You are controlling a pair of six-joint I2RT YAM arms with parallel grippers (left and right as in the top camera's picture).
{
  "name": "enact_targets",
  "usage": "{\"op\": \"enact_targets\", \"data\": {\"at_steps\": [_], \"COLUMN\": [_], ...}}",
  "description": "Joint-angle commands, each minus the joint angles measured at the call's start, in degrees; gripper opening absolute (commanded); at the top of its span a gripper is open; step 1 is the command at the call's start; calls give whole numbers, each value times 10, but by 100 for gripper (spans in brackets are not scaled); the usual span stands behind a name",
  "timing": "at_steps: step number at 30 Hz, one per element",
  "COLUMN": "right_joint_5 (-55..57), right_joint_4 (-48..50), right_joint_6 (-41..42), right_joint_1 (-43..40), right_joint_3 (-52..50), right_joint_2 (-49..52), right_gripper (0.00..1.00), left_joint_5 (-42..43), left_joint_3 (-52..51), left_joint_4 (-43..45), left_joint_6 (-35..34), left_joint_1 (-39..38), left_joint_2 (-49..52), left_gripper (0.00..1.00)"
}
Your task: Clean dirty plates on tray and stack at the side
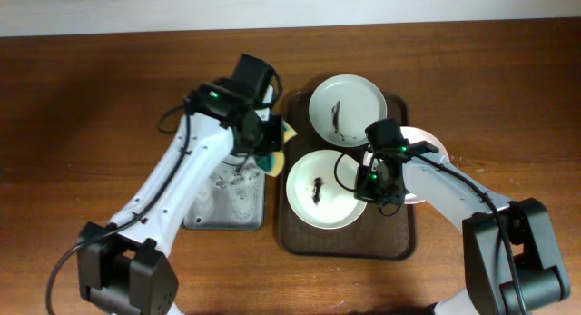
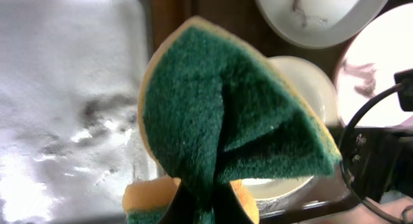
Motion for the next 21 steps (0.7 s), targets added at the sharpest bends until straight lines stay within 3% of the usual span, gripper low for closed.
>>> {"op": "enact_targets", "data": {"at_steps": [1, 4, 8, 17, 21], "right_joint_5": [38, 37, 38, 37, 38], "right_joint_4": [-4, -6, -10, -18, -30], "right_joint_6": [15, 15, 15, 15, 15], "right_joint_1": [-5, -5, -5, -5, -5], "right_joint_3": [-2, -2, -2, -2, -3], "right_joint_2": [2, 2, 2, 2, 2], "right_gripper": [4, 4, 4, 4, 4], "left_joint_5": [65, 113, 154, 123, -46], "left_joint_3": [-93, -194, -205, -205, -156], "left_joint_4": [88, 247, 329, 336, 195], "left_joint_6": [-77, -117, -117, -148, -149], "left_joint_1": [-36, -78, -126, -123, -77], "left_joint_2": [-10, 14, 82, 198, 197], "left_gripper": [0, 0, 0, 0, 0]}}
